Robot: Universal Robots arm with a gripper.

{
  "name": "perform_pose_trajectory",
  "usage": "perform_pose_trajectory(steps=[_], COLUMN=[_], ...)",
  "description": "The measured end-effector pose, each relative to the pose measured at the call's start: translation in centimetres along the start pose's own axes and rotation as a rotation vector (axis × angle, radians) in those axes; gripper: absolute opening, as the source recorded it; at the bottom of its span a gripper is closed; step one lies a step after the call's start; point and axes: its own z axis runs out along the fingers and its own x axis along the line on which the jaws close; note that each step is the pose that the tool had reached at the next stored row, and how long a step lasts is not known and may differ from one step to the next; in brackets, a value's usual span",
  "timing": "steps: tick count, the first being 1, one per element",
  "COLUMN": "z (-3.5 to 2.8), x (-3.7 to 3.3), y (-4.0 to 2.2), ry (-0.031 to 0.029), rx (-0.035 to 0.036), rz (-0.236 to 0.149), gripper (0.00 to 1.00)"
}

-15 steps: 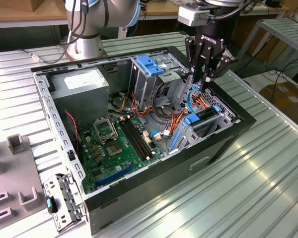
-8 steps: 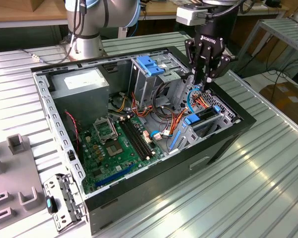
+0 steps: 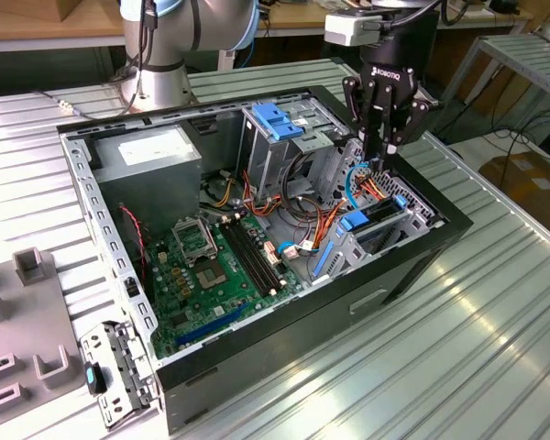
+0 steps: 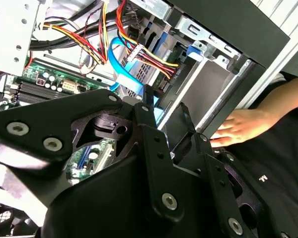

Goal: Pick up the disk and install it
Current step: 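Insert the second disk wire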

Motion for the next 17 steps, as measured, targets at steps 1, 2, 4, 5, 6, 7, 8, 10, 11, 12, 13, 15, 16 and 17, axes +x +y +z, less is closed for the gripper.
perform_pose_trajectory(steps=[1,2,4,5,6,7,8,10,11,12,13,15,16,17], z=[0.01,0.03,0.11,0.14,0.19,0.22,0.26,0.31,0.33,0.36,0.44,0.63,0.72,0.82], x=[-0.01,-0.04,-0.07,-0.09,-0.12,-0.14,-0.17,-0.22,-0.24,-0.26,-0.28,-0.38,-0.41,-0.45], y=[0.0,0.0,0.01,0.01,0.01,0.02,0.02,0.02,0.02,0.02,0.03,0.04,0.04,0.05], ry=[0.0006,0.0012,0.0063,0.0119,0.0209,0.0265,0.0344,0.0465,0.053,0.0587,0.0625,0.0625,0.0626,0.0638], rx=[0.0,0.0,0.0002,0.0004,0.0007,0.0009,0.0012,0.0016,0.0018,0.0019,0.0021,0.0021,0.0021,0.0021], rz=[0.0,0.0,0.0,0.0,-0.001,-0.001,-0.001,-0.002,-0.002,-0.002,-0.002,-0.002,-0.002,-0.002], gripper=[0.38,0.37,0.31,0.24,0.18,0.11,0.11,0.11,0.11,0.11,0.11,0.19,0.19,0.19])
